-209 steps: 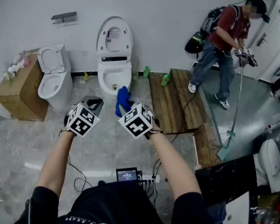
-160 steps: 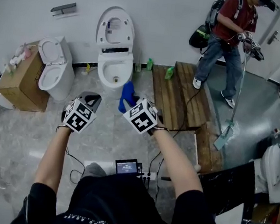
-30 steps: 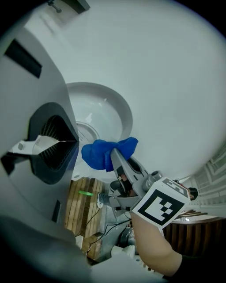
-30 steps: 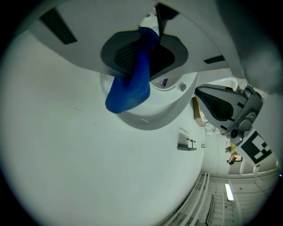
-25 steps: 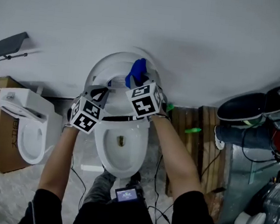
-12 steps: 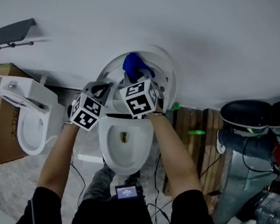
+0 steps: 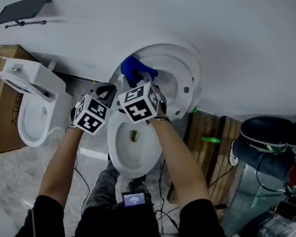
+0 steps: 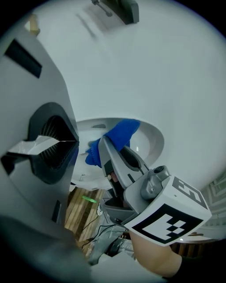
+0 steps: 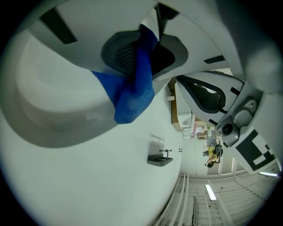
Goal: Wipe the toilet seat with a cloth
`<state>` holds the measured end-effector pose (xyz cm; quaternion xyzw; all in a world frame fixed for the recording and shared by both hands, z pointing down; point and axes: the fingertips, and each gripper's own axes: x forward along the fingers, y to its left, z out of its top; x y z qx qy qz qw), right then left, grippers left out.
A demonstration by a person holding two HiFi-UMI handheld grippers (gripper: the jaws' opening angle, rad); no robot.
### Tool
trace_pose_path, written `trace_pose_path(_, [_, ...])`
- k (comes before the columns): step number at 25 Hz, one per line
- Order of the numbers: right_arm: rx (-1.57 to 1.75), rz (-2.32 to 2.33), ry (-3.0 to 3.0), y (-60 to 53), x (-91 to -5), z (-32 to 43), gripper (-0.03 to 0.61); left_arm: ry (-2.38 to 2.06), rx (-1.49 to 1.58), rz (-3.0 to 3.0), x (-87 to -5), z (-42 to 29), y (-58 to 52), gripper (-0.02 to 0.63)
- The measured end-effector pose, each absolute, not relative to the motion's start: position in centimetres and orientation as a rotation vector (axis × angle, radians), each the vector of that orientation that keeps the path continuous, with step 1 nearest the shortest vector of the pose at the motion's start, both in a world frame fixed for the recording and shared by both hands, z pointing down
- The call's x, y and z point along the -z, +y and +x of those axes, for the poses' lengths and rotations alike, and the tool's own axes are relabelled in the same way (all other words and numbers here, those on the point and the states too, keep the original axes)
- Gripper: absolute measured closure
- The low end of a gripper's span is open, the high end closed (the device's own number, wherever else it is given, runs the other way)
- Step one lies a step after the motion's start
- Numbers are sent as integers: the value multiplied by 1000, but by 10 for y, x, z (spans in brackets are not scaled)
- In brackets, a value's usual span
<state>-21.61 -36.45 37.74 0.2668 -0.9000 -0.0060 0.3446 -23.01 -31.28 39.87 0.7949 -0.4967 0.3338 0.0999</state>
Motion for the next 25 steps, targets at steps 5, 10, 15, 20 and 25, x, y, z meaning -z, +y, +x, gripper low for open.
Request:
trace_pose_path(5, [7, 751, -2376, -357, -382, -219, 529, -1490, -980, 2291, -423, -241, -294, 601])
trace_pose_path(10, [-3, 670, -2394, -332, -404, -227, 528, -1497, -969, 2243, -445, -246, -279, 601])
trace_pose_path(15, [-106, 618, -2322, -318, -474, -229, 529, -1492, -972, 2219, -465, -254, -271, 601])
trace_pose_path(20, [-168, 591, -2326, -309, -506, -239, 529, -1475, -973, 2186, -492, -264, -264, 601])
trace_pose_path(25, [-215, 559, -2319, -292, -537, -245, 528, -1430, -957, 2182, -527, -252, -254, 601])
